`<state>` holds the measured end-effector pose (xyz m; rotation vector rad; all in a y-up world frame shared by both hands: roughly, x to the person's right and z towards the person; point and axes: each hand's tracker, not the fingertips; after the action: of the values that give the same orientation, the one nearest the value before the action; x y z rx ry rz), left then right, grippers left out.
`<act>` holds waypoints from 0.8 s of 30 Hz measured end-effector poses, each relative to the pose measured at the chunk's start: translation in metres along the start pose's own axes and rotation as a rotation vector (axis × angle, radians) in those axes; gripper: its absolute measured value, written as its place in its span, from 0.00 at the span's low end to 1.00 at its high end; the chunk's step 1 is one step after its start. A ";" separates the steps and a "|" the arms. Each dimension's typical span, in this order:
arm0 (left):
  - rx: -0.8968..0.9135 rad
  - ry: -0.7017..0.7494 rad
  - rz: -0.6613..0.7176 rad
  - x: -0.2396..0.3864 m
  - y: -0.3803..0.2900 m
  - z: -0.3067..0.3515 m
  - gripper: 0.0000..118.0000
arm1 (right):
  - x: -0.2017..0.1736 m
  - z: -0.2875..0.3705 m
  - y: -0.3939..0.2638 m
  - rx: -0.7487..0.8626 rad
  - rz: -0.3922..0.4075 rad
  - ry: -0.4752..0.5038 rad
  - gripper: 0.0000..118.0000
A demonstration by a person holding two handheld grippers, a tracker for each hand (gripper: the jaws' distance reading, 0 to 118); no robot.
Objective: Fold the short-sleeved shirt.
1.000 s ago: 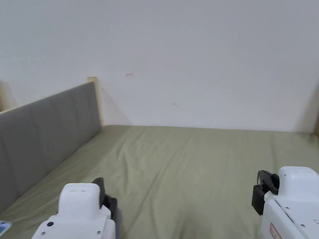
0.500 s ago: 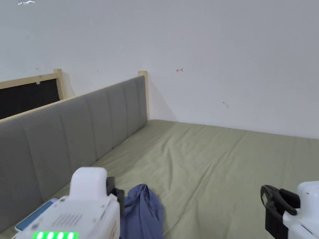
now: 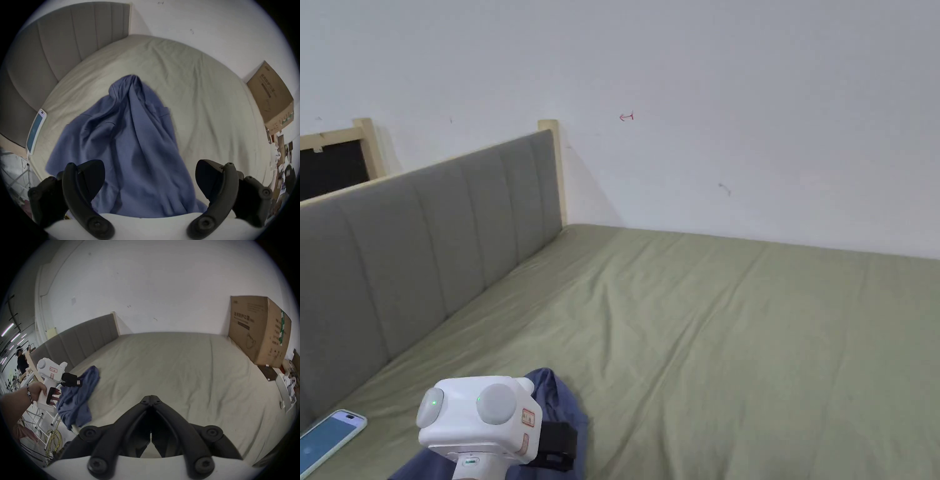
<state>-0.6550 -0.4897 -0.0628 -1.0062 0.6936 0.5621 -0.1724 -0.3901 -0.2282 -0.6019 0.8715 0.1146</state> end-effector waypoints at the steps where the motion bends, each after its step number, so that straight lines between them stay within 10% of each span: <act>1: -0.012 0.029 0.000 0.000 -0.001 -0.015 0.97 | 0.005 -0.002 -0.002 -0.011 -0.010 -0.003 0.00; 15: 0.041 0.085 -0.059 0.011 -0.025 -0.054 0.98 | 0.017 -0.025 -0.015 -0.086 -0.064 0.020 0.00; 18: 0.124 0.060 -0.090 0.005 -0.029 -0.030 0.56 | 0.016 -0.019 -0.013 -0.091 -0.063 0.042 0.00; 19: 0.153 0.059 -0.108 0.002 -0.032 -0.019 0.13 | 0.016 -0.015 -0.013 -0.088 -0.064 0.047 0.00; 24: 0.250 0.029 -0.136 -0.017 -0.032 0.057 0.07 | 0.026 0.002 -0.008 -0.059 -0.097 0.045 0.00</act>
<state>-0.6292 -0.4541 -0.0116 -0.8213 0.6961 0.3333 -0.1514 -0.3991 -0.2434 -0.7031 0.8832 0.0392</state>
